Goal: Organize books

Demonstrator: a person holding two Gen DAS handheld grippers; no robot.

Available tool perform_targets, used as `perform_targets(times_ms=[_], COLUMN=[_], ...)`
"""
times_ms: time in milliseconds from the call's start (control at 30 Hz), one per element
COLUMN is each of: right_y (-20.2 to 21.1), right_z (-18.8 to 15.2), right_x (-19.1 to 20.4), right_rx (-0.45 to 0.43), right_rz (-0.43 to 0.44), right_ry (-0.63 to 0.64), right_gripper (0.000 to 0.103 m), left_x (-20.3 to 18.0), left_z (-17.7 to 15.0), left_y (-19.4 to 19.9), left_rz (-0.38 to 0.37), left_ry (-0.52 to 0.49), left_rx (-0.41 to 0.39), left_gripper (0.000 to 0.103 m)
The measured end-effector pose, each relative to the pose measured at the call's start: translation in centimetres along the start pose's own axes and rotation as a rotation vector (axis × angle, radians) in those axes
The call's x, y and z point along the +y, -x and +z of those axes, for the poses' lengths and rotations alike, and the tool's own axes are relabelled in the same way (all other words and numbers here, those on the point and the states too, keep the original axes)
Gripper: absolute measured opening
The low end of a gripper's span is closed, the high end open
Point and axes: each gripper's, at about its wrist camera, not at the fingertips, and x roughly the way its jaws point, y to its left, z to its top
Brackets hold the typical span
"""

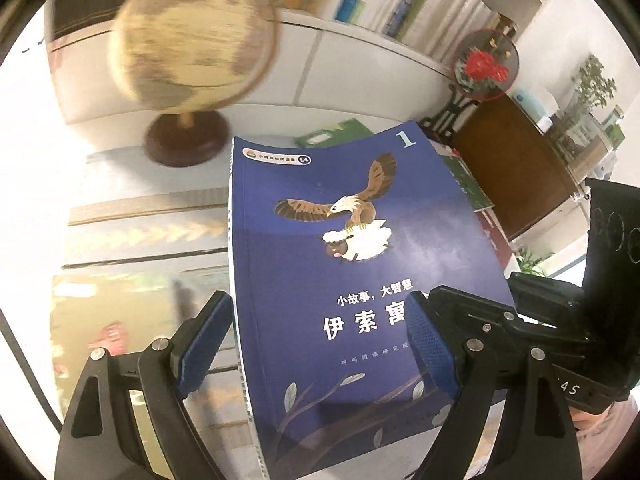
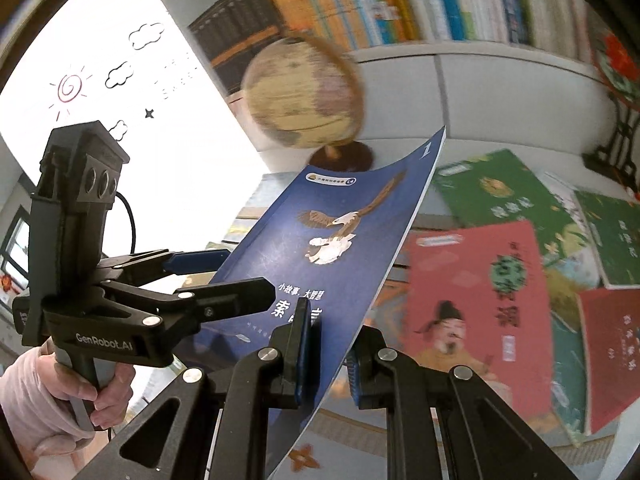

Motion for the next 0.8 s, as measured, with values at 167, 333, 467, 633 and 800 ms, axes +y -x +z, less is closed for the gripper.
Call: perform_targets(times_ms=[167,333,467,633,800], right_y=[-2.4,-5.3,-7.8,-10.4,-12.4], right_z=[0.5,0.3,-0.3,-1.4,-2.5], right_x=[4.8,9.1,12.0,14.8,16.3], right_rx=[0.006,0.021,0.042,0.070,0.106], right_rz=[0.022,0.048,0.068,0.083,0.096], right_ry=[0.030,0.050,0.049,0.039,0.026], right_gripper=[0.015,0.016,0.016,0.017,0.017], left_x=[4.8,9.2,12.3,15.5,17.5], left_z=[-1.3,-2.8,-4.2,-5.9,-7.3], left_y=[2.6,4.6,5.6,6.2,6.0], left_rz=[0.018,0.041,0.053,0.065,0.071], left_ry=[0.042,0.069,0.096,0.125,0.144], left_rx=[-0.015,-0.020,-0.017,-0.005,0.014], left_gripper=[0.085,0.085,0.085,0.085,0.085])
